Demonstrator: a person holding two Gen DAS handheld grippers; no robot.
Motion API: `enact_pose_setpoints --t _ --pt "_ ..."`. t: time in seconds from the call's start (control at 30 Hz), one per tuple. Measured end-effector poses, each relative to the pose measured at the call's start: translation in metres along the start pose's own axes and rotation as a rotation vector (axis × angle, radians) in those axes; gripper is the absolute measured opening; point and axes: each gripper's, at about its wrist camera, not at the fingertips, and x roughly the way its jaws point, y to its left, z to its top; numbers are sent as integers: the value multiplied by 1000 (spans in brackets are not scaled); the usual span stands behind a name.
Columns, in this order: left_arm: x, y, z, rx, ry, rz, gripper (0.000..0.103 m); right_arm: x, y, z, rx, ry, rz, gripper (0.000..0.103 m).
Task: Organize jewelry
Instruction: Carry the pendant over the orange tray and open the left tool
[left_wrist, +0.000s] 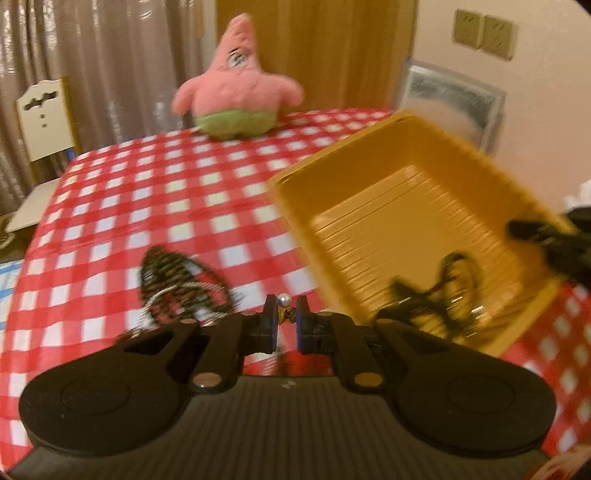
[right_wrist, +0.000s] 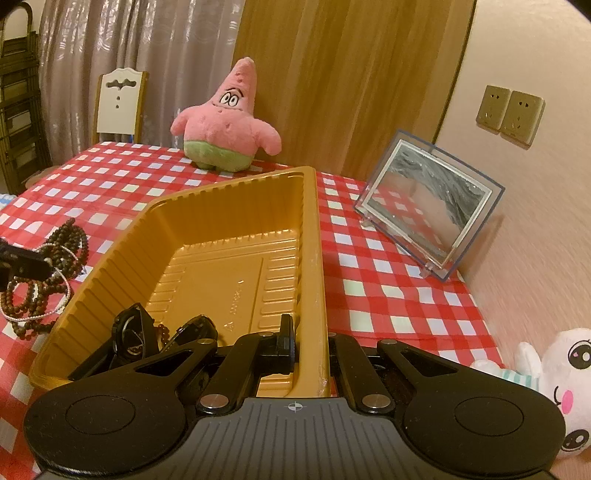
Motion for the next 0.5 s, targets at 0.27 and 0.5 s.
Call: enact_pose_setpoints --t 0.27,0.5 --pt "11 -42 20 7 -20 -160 8 1 1 1 -3 -4 3 3" --pt "42 -64 25 4 17 -213 8 1 1 2 -7 -9 3 3"
